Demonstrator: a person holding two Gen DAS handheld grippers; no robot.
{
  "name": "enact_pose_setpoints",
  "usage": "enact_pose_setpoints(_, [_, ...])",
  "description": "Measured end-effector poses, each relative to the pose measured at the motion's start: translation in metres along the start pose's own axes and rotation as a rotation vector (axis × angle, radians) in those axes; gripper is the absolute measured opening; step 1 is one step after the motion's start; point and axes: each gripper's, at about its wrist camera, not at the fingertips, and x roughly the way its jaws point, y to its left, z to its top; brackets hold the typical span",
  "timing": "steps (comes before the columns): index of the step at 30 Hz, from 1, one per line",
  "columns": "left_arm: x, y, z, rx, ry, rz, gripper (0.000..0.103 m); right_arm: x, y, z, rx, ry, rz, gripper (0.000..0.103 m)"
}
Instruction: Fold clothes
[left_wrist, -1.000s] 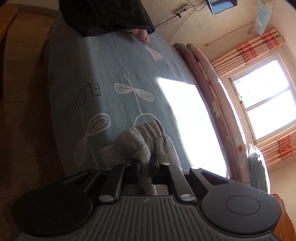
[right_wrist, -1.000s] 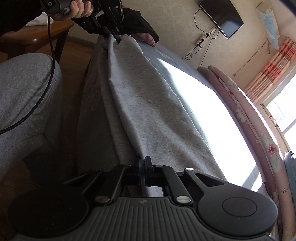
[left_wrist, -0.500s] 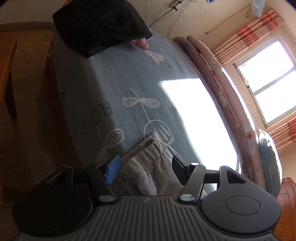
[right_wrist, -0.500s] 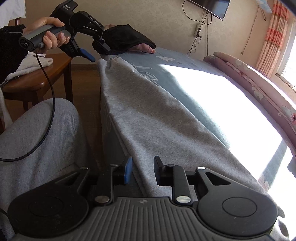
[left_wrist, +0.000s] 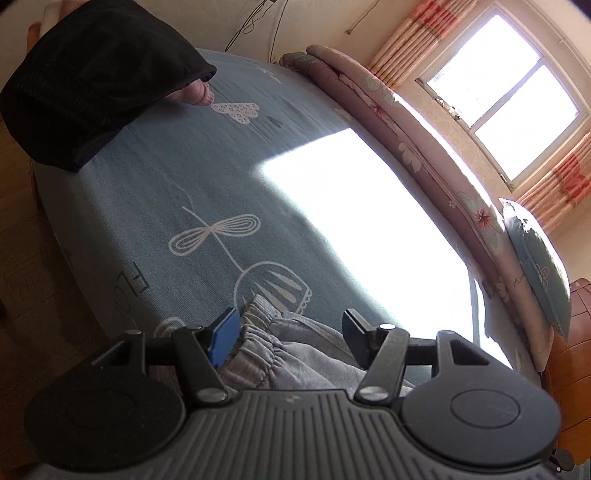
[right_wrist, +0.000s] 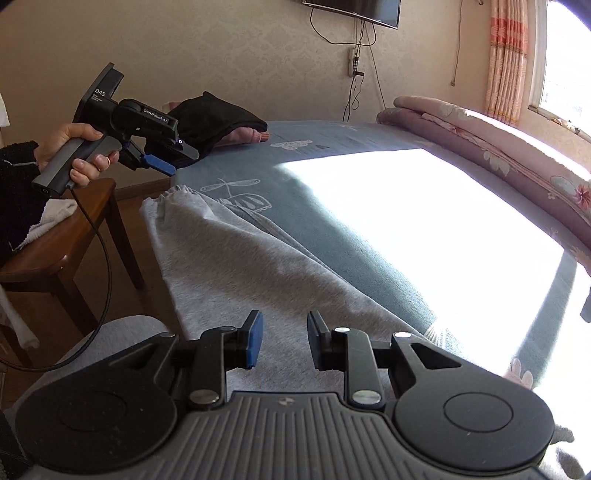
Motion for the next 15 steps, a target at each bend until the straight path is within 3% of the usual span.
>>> enact_pose_setpoints(4, [-0.018, -0.016, -0.014, 0.071, -0.024, -0.094, 0.065, 0.041, -0.023, 0.070, -0.018, 0.013, 0.141, 0.030])
enact_pose_setpoints(7, [-0.011, -0.022, -0.025, 0.124, 0.003, -0.130, 0.071, 0.089, -0.028, 0.114, -0.039, 0.051, 0.243, 0.030])
enact_pose_setpoints(11, [0.014, -0.019, -0.044, 0.161, 0.053, -0.112, 0.071, 0.167, -0.020, 0.148, -0.047, 0.128, 0.378, 0.030])
enact_pose_setpoints(15, [0.035, -0.012, -0.054, 0.181, 0.113, -0.076, 0.071, 0.236, -0.010, 0.155, -0.023, 0.221, 0.463, 0.030])
